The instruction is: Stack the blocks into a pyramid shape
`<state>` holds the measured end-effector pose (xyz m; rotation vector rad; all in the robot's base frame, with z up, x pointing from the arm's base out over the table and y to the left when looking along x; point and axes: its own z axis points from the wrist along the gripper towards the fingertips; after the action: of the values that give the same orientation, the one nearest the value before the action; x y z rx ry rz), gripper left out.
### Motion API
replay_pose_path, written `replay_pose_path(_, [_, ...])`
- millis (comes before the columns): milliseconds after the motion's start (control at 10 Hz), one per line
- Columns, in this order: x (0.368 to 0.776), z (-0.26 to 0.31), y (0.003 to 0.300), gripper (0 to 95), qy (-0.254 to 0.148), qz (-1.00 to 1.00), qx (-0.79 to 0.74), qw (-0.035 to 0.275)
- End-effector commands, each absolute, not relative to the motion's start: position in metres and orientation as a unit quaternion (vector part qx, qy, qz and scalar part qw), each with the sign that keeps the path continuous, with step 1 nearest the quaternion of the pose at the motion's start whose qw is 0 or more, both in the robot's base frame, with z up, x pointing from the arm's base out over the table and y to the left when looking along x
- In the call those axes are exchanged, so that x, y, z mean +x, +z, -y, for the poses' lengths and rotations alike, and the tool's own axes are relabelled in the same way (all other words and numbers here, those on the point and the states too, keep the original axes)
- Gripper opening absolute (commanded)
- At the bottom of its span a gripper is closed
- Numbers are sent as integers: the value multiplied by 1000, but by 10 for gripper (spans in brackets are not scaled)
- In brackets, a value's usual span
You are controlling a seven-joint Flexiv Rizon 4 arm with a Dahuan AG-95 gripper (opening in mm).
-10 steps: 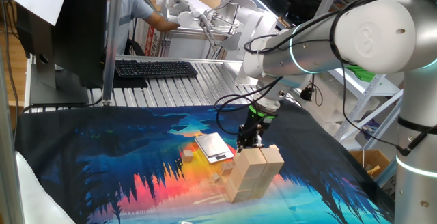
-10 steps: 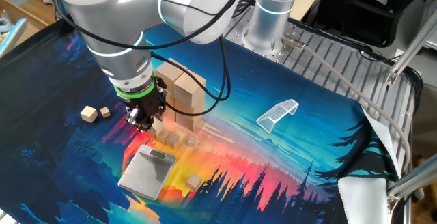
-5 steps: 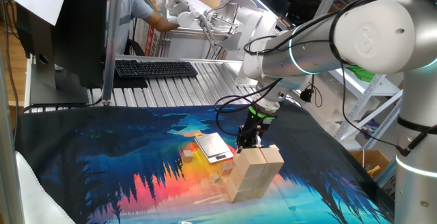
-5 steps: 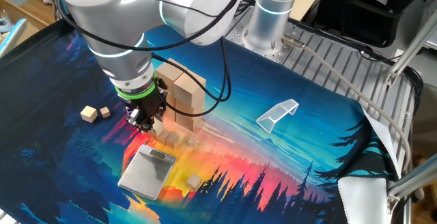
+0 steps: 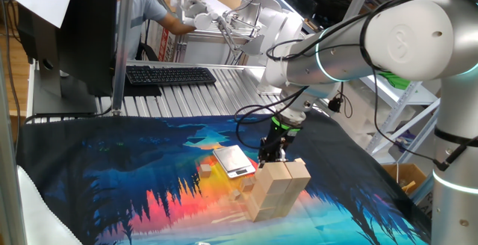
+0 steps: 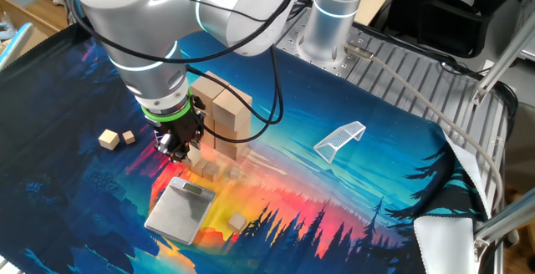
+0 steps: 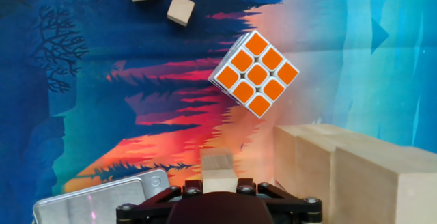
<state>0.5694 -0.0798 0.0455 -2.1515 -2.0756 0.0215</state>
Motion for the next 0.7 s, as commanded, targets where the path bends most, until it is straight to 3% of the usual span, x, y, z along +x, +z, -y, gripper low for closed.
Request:
replay_pose_path(100, [569, 79, 46, 0, 8, 692, -718, 76])
replay_pose_path(600, [568, 77, 45, 0, 11, 691, -719, 74])
replay_pose_path(700, [568, 77, 44, 190, 12, 690, -720, 72])
